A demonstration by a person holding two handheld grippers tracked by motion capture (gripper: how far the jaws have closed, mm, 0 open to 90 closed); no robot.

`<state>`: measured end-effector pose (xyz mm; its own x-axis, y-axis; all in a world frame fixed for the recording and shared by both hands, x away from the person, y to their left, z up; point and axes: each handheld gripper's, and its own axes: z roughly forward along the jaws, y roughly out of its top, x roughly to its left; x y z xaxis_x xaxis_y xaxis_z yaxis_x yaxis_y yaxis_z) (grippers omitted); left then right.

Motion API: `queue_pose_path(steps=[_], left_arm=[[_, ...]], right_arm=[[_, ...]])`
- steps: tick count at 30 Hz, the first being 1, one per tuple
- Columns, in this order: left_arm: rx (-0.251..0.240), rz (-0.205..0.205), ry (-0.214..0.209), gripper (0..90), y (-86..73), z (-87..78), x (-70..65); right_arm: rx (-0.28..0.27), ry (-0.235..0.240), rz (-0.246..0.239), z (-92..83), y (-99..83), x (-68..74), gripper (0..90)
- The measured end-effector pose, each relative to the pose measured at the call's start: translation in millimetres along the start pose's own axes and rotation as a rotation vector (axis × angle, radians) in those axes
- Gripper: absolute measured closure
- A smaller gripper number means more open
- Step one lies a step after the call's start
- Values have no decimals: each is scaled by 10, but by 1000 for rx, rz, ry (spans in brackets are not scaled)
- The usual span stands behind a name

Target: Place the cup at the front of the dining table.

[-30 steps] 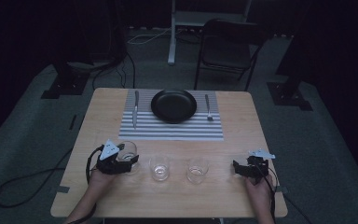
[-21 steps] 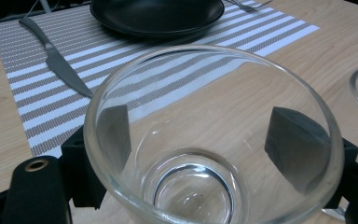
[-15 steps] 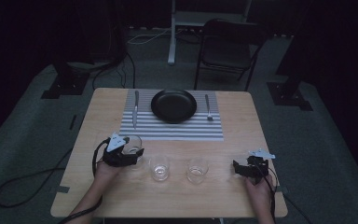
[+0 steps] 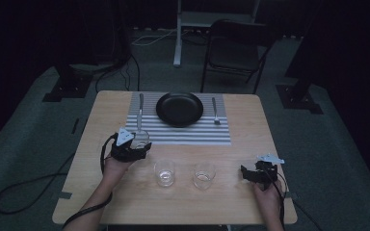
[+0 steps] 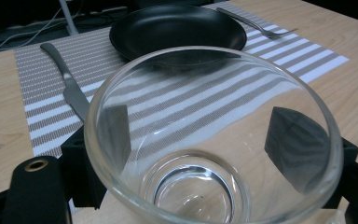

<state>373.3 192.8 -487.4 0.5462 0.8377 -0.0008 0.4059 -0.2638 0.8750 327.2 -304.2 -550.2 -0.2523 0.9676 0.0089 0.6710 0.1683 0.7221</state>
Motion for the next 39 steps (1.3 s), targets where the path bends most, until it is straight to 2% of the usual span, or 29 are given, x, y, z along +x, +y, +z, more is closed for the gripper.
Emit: queue_pose_path(steps=[13,18,26,31,35,39], left_arm=[[-32,-32,40,199,188,218,45],[-21,-25,64,200,257,325,77],[-1,-36,53,200,366,496,123],[2,-57,25,200,412,599,152],[18,-56,36,200,401,715,163],[29,-72,41,200,382,798,191]], right_arm=[[0,0,0,0,0,0,124],[0,0,0,0,0,0,124],[0,0,0,0,0,0,124],[0,0,0,0,0,-1,124],[0,0,0,0,0,0,124],[-1,0,0,0,0,0,124]])
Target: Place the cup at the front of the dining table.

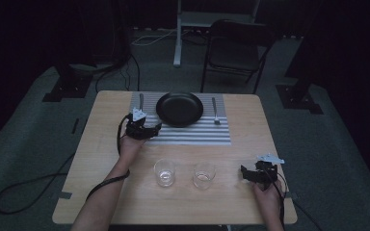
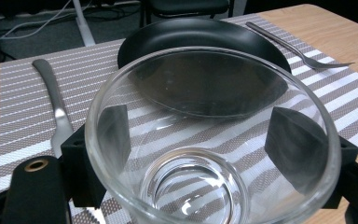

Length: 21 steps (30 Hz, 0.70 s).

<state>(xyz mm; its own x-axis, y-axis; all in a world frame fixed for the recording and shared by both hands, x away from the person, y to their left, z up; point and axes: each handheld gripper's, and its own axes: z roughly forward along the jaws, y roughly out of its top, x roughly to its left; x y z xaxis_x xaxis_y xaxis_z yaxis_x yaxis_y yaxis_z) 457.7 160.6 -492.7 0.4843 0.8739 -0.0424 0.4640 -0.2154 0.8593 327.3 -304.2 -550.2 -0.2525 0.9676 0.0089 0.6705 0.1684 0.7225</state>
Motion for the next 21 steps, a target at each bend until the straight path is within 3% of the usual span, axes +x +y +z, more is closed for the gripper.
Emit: queue_pose_path(steps=[6,9,14,19,21], left_arm=[[23,-3,44,200,-7,113,49],[24,-10,38,200,7,147,77],[56,18,61,200,1,245,74],[59,15,32,200,-38,318,92],[73,39,46,199,-74,347,71]], right_arm=[[0,0,0,0,0,0,124],[0,0,0,0,0,0,124],[1,0,2,-6,-4,4,125],[1,0,2,-6,-4,4,125],[1,0,2,-6,-4,3,125]])
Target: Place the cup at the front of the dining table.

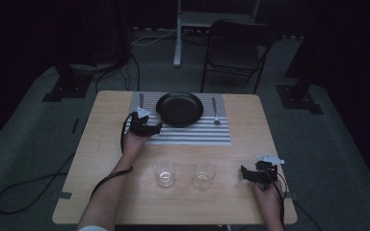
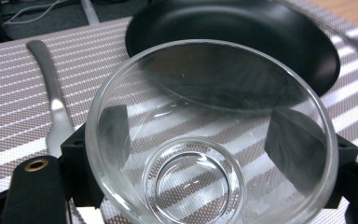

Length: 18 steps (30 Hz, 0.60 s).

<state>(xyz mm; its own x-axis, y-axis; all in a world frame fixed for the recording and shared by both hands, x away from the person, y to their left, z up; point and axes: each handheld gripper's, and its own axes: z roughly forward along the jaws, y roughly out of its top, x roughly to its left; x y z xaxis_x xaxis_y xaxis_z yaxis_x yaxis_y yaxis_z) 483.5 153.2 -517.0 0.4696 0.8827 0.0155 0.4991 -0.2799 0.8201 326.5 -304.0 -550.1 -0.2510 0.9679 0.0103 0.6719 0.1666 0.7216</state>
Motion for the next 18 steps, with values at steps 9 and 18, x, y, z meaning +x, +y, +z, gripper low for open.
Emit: queue_pose_path(steps=[9,18], left_arm=[[-32,-52,1,174,-50,25,-7],[-35,-47,30,175,-57,-10,-48]], right_arm=[[-1,0,-1,-1,-1,0,125],[-1,0,-1,-1,-1,0,125]])
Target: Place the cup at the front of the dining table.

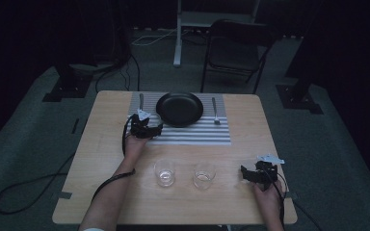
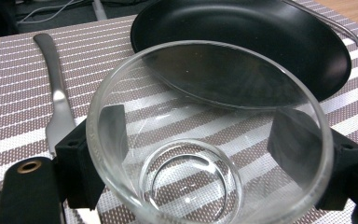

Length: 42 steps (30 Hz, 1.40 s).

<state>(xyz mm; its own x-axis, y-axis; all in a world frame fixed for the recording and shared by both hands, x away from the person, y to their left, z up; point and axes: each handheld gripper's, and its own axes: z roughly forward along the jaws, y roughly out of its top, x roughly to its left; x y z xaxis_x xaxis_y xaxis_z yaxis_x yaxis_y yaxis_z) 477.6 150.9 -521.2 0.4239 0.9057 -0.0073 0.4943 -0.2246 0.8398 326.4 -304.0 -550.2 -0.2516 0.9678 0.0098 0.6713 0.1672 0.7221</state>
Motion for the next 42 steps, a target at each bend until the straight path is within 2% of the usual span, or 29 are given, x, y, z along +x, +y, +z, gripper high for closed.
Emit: queue_pose_path(steps=[9,23,26,31,38,42], left_arm=[[1,-13,-15,174,-44,-71,29],[6,4,-14,174,-144,-204,57],[6,-3,-18,175,-173,-236,66],[4,-3,-19,175,-214,-326,81],[-16,-35,-30,175,-278,-457,120],[-13,-25,-21,174,-316,-513,136]], right_arm=[[0,0,0,0,-1,0,125],[0,0,0,0,-1,0,125],[0,0,0,0,-1,0,125],[0,0,0,-1,-1,1,125],[0,0,0,0,-1,1,125],[0,0,0,0,-1,1,125]])
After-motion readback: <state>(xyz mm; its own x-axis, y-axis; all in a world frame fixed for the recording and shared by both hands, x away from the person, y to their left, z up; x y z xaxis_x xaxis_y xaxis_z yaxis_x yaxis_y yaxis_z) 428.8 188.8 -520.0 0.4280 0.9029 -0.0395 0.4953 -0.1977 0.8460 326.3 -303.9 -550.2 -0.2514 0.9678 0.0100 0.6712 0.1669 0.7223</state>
